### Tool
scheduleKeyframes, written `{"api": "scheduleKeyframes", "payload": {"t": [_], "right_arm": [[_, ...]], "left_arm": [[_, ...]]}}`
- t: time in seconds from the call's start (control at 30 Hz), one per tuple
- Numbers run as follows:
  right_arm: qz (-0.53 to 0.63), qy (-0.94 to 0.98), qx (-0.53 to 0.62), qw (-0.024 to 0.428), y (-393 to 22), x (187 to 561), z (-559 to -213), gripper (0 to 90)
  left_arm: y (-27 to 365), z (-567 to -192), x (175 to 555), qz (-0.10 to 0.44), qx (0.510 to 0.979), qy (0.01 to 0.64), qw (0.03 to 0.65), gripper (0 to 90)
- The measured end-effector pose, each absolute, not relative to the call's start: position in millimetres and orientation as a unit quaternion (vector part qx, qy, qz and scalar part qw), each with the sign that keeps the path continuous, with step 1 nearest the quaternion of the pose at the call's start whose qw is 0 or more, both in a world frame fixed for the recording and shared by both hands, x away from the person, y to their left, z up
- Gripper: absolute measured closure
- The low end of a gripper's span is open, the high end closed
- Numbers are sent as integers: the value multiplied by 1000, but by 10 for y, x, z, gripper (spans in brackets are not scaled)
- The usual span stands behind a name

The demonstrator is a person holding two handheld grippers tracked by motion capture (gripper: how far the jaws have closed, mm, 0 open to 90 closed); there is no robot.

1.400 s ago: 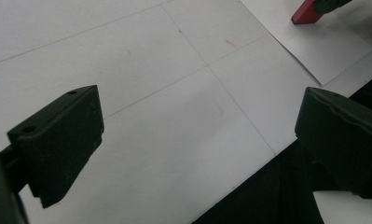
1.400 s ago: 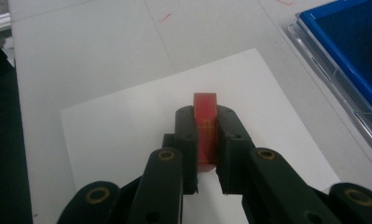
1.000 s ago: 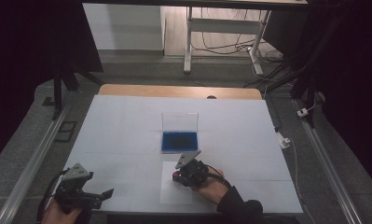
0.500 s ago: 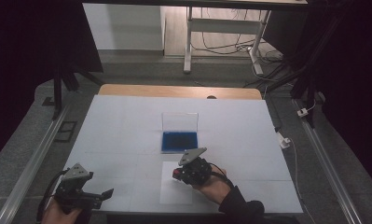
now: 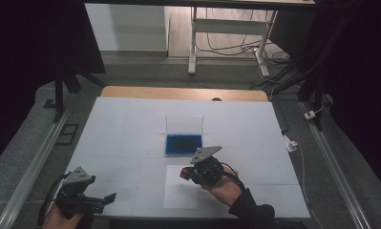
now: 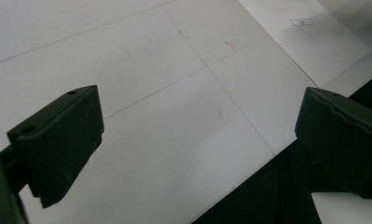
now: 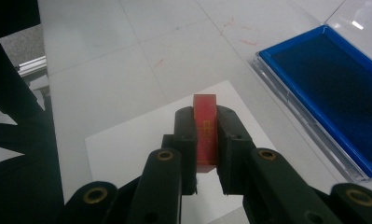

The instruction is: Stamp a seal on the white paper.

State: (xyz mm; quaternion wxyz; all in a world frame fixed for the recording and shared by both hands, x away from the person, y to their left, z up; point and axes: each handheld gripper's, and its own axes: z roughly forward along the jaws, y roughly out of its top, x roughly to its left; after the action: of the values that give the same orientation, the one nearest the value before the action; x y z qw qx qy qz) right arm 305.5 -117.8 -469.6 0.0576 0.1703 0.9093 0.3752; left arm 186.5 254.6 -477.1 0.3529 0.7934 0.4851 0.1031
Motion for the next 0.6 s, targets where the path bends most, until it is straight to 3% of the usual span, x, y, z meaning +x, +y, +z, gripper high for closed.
{"api": "scheduleKeyframes", "payload": {"t": [0.6], "right_arm": [[395,896,188,73,-1293,3138,-4584,797]], "left_arm": [[2545,-4772,1867,103,794,484,352,15]]}}
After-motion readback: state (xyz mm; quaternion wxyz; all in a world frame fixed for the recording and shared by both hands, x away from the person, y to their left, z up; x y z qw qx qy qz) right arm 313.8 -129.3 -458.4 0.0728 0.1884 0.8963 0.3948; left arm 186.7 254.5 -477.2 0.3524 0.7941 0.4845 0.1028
